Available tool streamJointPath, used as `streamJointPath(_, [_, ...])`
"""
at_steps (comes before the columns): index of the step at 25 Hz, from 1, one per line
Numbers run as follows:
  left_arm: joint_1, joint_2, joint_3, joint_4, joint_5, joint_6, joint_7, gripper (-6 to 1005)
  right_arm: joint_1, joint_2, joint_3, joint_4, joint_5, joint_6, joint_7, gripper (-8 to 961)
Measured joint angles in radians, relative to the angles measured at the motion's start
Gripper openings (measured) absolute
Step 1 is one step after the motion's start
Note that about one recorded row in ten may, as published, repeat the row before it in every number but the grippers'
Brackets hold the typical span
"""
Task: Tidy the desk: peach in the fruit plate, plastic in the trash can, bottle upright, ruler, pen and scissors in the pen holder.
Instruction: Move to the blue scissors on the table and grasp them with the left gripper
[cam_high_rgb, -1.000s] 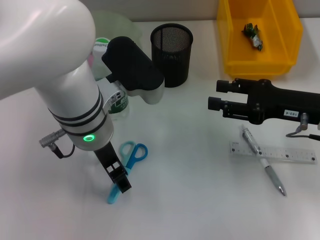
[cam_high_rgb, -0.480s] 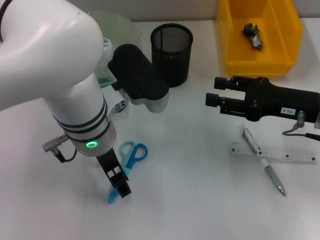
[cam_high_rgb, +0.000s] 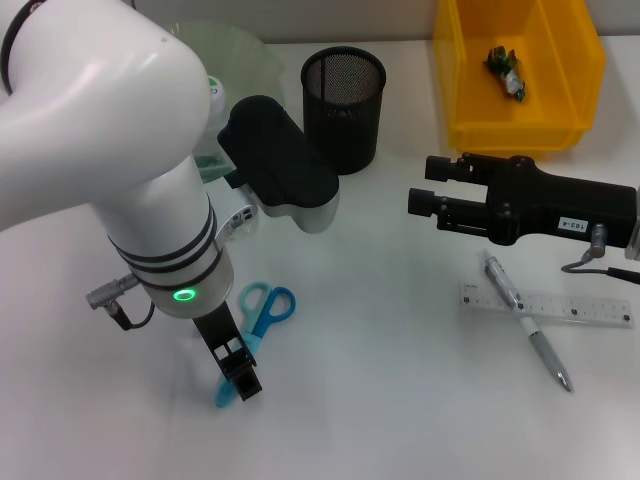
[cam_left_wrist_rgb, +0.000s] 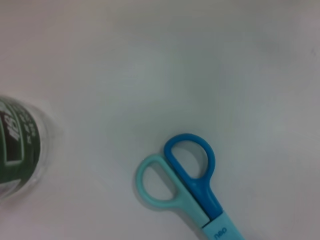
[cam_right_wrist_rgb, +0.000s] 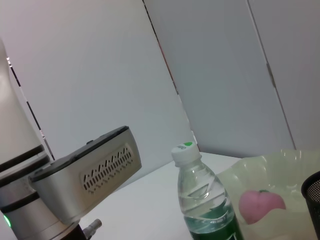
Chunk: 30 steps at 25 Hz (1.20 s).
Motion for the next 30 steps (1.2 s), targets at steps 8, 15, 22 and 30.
streamJointPath(8, [0.000,0.000,0.001,-0.001,0.000,-0.002,0.000,842,0.000,0.000,0.002,0.001,0.000,0.001,-0.008,650])
streamJointPath(15, [-0.001,0.000,0.001,-0.004,0.008,-0.014,0.000,841,0.002,0.000,0.006,0.002,0.000,0.002,-0.009,650])
streamJointPath(22, [-0.010,0.000,0.007,-0.027,0.011,-0.020,0.000,840,0.005,0.000,0.009,-0.002,0.001,0.003,-0.009,650])
streamJointPath(30, [-0.015,0.000,0.009,-0.029,0.011,-0.026,0.001,840,0.013,0.000,0.009,-0.005,0.002,0.005,-0.009,650])
